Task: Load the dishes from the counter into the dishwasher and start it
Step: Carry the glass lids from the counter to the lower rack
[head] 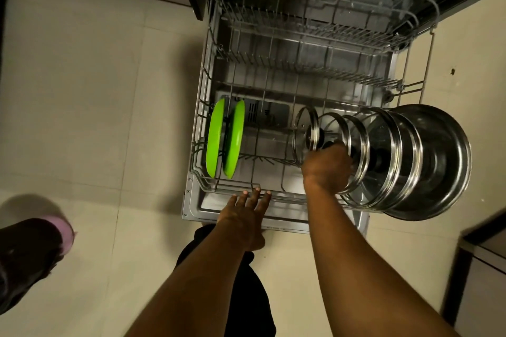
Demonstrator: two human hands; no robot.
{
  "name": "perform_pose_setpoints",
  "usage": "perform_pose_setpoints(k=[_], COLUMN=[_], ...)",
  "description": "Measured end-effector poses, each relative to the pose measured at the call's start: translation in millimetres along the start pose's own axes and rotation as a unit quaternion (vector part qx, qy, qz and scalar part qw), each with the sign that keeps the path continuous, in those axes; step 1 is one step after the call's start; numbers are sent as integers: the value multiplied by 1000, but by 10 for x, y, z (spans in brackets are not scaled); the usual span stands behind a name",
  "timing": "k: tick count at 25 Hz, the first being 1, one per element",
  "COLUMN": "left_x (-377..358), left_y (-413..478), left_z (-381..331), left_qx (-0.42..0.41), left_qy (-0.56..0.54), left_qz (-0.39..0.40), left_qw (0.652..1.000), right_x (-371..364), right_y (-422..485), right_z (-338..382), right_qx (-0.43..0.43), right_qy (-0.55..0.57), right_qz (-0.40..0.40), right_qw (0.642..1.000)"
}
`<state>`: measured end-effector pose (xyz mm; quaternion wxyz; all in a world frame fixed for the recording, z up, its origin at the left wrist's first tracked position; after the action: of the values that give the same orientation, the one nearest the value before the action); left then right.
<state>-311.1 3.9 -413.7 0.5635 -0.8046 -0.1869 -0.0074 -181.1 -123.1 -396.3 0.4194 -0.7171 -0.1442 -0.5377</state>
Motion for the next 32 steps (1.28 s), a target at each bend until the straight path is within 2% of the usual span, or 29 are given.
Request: perform_pose_setpoints(k=[2, 4, 8, 11, 15, 21, 25, 29, 32], left_x=[1, 11, 19, -6, -33, 79, 110, 160, 180], left_y=[14, 17, 14, -26, -115, -131, -165, -296, -445], left_z=[-1, -3, 46, 67, 120, 67, 33, 75, 46], left_qx=[3, 2, -8, -13, 28, 39, 43, 40, 44], left_qy=[0, 4, 12, 18, 14, 13, 12, 11, 15], left_qz=[3, 9, 5, -8, -25, 9, 14, -2, -31], left_qw=[1000, 1000, 1000, 1000, 999, 999, 999, 999, 998], right_x=[54, 8, 4, -8, -54, 41, 6, -24, -30], right_y=[-166, -222, -122, -22, 39, 57, -76, -413, -672], right_z=[109, 169, 144, 76, 26, -49, -109, -246, -374], right_qx=[113, 152, 174, 192, 198, 249, 265, 238, 258], right_qy=[-63, -86, -123, -96, -75, -64, -97, -117, -141], right_qz=[-67, -76, -81, -68, -60, -31, -37, -30, 5], right_qw=[989, 982, 974, 974, 975, 966, 959, 964, 956])
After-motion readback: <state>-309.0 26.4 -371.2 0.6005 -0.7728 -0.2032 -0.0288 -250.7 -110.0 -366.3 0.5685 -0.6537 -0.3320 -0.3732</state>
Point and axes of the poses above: each hand's wrist, its own y-axis towards the middle knuckle, its own x-axis out of the back of the hand, z = x × y, the point moved 2 cm from there along y, towards the middle knuckle, and after that the axes turned 13 degrees about -y, right-handed, at the moved point
